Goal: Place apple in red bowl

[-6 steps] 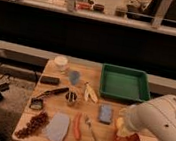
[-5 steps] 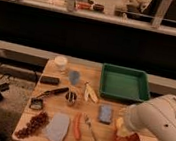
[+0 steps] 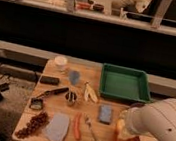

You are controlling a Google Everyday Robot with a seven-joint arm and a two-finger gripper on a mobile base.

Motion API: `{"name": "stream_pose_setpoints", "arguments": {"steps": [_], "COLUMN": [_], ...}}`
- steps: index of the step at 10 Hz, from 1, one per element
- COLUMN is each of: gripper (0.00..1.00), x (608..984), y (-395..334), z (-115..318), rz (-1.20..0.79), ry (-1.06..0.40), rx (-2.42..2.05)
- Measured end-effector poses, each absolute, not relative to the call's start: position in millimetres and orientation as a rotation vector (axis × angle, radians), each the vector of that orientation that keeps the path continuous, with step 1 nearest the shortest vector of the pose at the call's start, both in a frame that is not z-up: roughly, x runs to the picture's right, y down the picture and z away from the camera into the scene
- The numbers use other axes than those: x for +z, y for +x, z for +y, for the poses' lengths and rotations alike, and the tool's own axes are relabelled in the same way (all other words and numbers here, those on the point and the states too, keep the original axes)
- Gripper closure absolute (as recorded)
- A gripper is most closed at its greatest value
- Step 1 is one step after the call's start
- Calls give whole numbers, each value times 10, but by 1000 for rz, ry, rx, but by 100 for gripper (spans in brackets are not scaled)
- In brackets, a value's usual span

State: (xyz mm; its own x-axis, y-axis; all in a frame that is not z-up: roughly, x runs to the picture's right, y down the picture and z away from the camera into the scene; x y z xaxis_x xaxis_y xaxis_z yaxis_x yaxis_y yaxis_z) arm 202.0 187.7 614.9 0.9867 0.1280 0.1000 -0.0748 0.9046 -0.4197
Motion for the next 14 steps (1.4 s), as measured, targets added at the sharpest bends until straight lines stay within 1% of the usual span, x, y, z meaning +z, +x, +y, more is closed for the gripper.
{"name": "stream_pose_setpoints", "arguments": {"steps": [3,8,14], "gripper": [86,86,86], "x": [6147,6493,6555], "y": [2130,2326,2456], "z": [1991,2070,2152], "rz": [-134,-136,-125], "ry": [-449,-507,-533], "rx": [131,166,201]}}
